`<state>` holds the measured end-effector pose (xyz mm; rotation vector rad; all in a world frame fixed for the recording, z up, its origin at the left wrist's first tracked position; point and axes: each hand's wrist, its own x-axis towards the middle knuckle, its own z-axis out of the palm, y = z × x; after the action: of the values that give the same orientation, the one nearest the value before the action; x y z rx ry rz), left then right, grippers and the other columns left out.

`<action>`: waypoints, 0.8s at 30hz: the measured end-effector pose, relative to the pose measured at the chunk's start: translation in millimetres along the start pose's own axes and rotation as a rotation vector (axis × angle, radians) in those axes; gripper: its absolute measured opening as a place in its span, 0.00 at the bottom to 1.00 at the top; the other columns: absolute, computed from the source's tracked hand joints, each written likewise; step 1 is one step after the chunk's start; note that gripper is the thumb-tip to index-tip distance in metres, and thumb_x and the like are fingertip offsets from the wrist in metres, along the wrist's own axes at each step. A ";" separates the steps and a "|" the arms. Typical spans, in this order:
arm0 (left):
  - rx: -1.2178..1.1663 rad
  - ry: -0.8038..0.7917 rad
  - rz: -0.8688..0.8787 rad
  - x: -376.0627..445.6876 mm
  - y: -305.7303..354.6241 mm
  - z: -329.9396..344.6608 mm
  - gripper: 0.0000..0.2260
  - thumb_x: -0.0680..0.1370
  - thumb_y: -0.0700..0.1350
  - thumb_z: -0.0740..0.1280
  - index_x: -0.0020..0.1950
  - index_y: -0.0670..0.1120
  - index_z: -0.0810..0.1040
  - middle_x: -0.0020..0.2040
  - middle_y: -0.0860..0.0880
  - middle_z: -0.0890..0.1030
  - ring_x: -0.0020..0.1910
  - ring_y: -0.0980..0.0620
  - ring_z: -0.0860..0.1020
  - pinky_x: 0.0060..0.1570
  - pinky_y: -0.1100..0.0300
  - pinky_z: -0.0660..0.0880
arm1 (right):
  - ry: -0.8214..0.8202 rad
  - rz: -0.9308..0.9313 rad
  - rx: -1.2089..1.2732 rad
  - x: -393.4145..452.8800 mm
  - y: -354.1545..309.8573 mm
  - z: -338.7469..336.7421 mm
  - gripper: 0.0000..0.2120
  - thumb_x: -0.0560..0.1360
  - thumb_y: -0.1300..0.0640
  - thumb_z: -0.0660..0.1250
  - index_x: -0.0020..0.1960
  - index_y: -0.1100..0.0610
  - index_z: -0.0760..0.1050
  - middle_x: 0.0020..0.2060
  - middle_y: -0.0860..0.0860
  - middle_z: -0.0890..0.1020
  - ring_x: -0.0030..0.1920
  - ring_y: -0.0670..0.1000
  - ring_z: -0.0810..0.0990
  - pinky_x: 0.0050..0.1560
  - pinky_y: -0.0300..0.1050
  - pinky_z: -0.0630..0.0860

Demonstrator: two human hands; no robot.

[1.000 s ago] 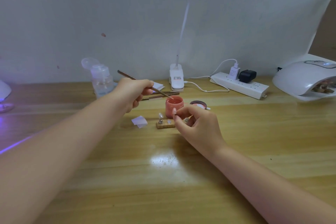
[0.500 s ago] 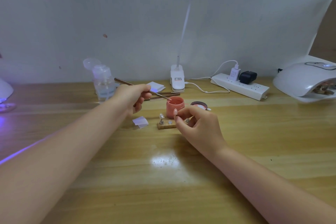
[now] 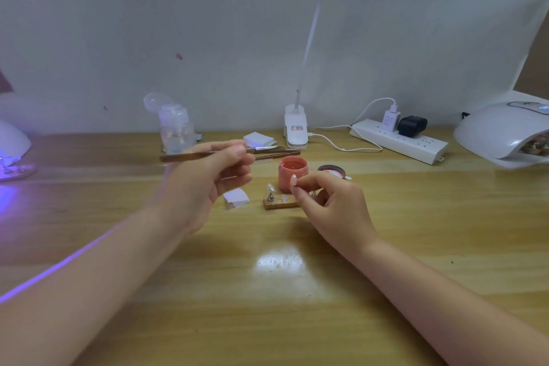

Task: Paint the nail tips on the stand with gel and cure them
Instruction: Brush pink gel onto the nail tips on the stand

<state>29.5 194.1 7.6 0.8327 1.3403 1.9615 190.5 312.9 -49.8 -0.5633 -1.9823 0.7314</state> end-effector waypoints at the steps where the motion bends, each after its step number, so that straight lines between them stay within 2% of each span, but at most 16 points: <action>1: 0.077 -0.005 0.062 -8.9 -1.7 0.8 0.04 0.72 0.37 0.72 0.40 0.45 0.86 0.37 0.44 0.85 0.35 0.51 0.83 0.37 0.61 0.80 | 0.004 0.000 0.002 -0.1 -0.2 0.1 0.03 0.73 0.60 0.72 0.41 0.55 0.83 0.30 0.39 0.78 0.26 0.44 0.70 0.33 0.32 0.64; 4: 0.359 0.015 0.272 -28.7 -9.6 3.8 0.07 0.73 0.36 0.73 0.40 0.48 0.84 0.37 0.47 0.85 0.35 0.50 0.84 0.36 0.66 0.78 | 0.013 -0.007 -0.013 -0.1 0.3 0.1 0.02 0.73 0.59 0.73 0.42 0.55 0.84 0.29 0.37 0.77 0.26 0.44 0.70 0.32 0.31 0.64; 6: 0.459 -0.001 0.365 -36.5 -15.8 5.4 0.07 0.73 0.37 0.74 0.42 0.49 0.82 0.38 0.49 0.85 0.36 0.49 0.84 0.36 0.63 0.79 | 0.018 -0.008 -0.024 0.1 1.0 0.0 0.02 0.73 0.58 0.73 0.43 0.54 0.84 0.29 0.38 0.78 0.26 0.44 0.69 0.32 0.31 0.63; 7: 0.497 -0.010 0.401 -39.1 -19.0 5.7 0.07 0.73 0.38 0.74 0.43 0.50 0.82 0.38 0.50 0.84 0.37 0.51 0.83 0.36 0.63 0.78 | 0.021 -0.008 -0.023 0.2 1.3 0.0 0.02 0.73 0.57 0.73 0.43 0.54 0.85 0.29 0.38 0.78 0.26 0.44 0.69 0.32 0.31 0.63; 9: 0.596 -0.029 0.489 -43.6 -25.0 6.0 0.09 0.73 0.37 0.74 0.43 0.51 0.81 0.38 0.55 0.84 0.36 0.59 0.82 0.37 0.69 0.75 | 0.024 -0.012 -0.016 -0.2 0.9 0.1 0.03 0.73 0.56 0.73 0.44 0.54 0.85 0.31 0.39 0.80 0.26 0.45 0.69 0.31 0.31 0.63; 11: 0.678 -0.042 0.565 -46.8 -29.1 6.8 0.09 0.73 0.36 0.73 0.44 0.50 0.81 0.40 0.58 0.83 0.37 0.62 0.81 0.38 0.74 0.72 | 0.025 -0.024 -0.005 -0.6 0.2 0.4 0.04 0.74 0.55 0.72 0.44 0.54 0.85 0.34 0.42 0.83 0.25 0.45 0.69 0.31 0.31 0.63; 14: 0.728 -0.045 0.633 -48.1 -33.1 6.8 0.08 0.73 0.36 0.73 0.46 0.48 0.82 0.39 0.58 0.83 0.40 0.63 0.81 0.40 0.75 0.71 | 0.025 -0.037 -0.024 -0.9 -0.3 0.2 0.04 0.74 0.55 0.72 0.44 0.54 0.85 0.36 0.45 0.84 0.25 0.45 0.69 0.32 0.32 0.64; 24: 0.784 -0.070 0.714 -47.7 -36.4 6.1 0.06 0.73 0.35 0.73 0.48 0.44 0.82 0.44 0.62 0.82 0.44 0.67 0.80 0.44 0.77 0.71 | -0.002 -0.017 -0.041 -1.0 0.3 0.2 0.03 0.73 0.58 0.72 0.45 0.55 0.85 0.37 0.47 0.84 0.27 0.45 0.71 0.33 0.33 0.65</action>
<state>68.4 171.4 -32.5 1.9437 1.9877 1.8116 190.8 312.4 -50.7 -0.5698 -2.0050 0.6827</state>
